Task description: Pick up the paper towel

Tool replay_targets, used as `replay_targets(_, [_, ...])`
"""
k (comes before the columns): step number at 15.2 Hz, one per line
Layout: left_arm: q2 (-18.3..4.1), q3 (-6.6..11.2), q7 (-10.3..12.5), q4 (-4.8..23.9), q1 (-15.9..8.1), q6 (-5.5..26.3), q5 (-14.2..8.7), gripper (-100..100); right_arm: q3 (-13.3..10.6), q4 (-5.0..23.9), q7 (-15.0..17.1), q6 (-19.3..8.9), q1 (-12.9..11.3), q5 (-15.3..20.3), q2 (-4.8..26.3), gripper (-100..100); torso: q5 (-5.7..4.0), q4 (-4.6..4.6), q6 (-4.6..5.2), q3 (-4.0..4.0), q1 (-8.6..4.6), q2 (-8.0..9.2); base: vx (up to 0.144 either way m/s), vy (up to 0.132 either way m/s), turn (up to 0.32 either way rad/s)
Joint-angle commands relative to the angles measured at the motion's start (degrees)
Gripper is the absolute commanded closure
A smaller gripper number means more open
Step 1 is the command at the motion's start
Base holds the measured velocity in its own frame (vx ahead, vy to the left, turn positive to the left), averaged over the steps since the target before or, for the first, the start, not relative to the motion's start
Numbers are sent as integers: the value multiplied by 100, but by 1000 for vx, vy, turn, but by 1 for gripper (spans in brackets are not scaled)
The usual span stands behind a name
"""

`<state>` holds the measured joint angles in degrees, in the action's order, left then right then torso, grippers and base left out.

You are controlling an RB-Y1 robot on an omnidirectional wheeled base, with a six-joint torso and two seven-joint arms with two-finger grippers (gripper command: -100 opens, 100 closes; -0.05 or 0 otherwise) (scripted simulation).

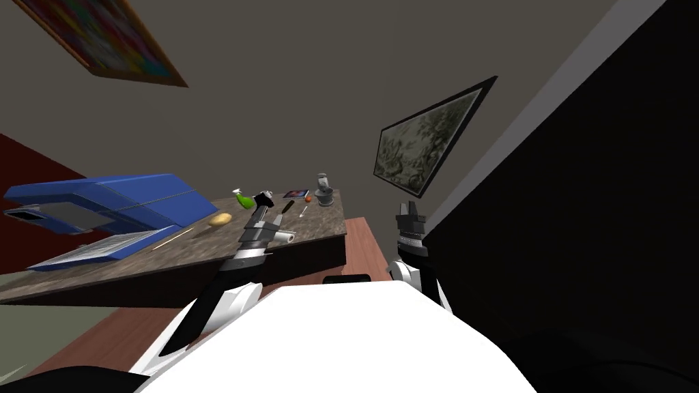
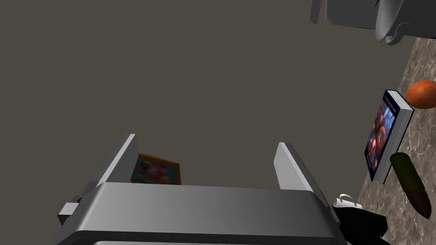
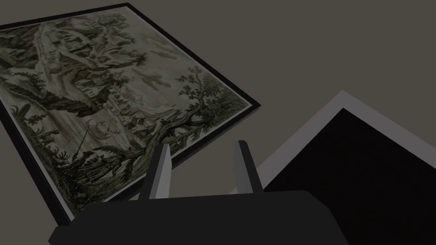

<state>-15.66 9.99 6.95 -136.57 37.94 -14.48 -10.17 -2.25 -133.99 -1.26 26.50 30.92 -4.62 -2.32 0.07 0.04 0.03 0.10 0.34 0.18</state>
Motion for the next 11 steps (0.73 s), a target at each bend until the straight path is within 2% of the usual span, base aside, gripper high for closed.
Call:
replay_targets(1, [-58,65,2,-15,106,202,-87,-100,0,0,0,0,0,0,0,0,0,0,0,0,0,0,-55,81,-235])
replay_targets(2, [-115,143,1,-28,218,394,-193,-100,0,0,0,0,0,0,0,0,1,0,0,0,5,0,-55,75,-257])
replay_targets(3, [-115,143,1,-28,218,421,-193,-100,0,0,0,0,0,0,0,0,2,0,0,1,5,1,-50,63,-237])
replay_targets(6, [-203,303,-3,-55,449,810,-411,-100,0,0,0,0,0,0,0,0,0,0,-1,0,1,-1,-56,65,-280])
replay_targets(7, [-203,303,-3,-55,449,875,-411,-100,0,0,0,0,0,0,0,0,1,0,2,0,5,0,-48,84,-253])
replay_targets(8, [-234,385,-4,-68,568,1033,-524,-100,0,0,0,0,0,0,0,0,2,0,-1,-1,10,-3,-53,89,-260])
replay_targets(9, [-234,385,-4,-68,568,1108,-524,-100,0,0,0,0,0,0,0,0,3,0,0,-2,14,-3,-52,74,-224])
replay_targets(10, [-257,466,-6,-81,688,1263,-637,-100,1,0,0,0,0,0,0,0,3,0,-1,-2,11,-4,-54,59,-258])
replay_targets(11, [-257,466,-6,-81,688,1343,-637,-100,0,0,0,0,0,0,0,0,2,-1,0,-2,7,-3,-57,64,-254])
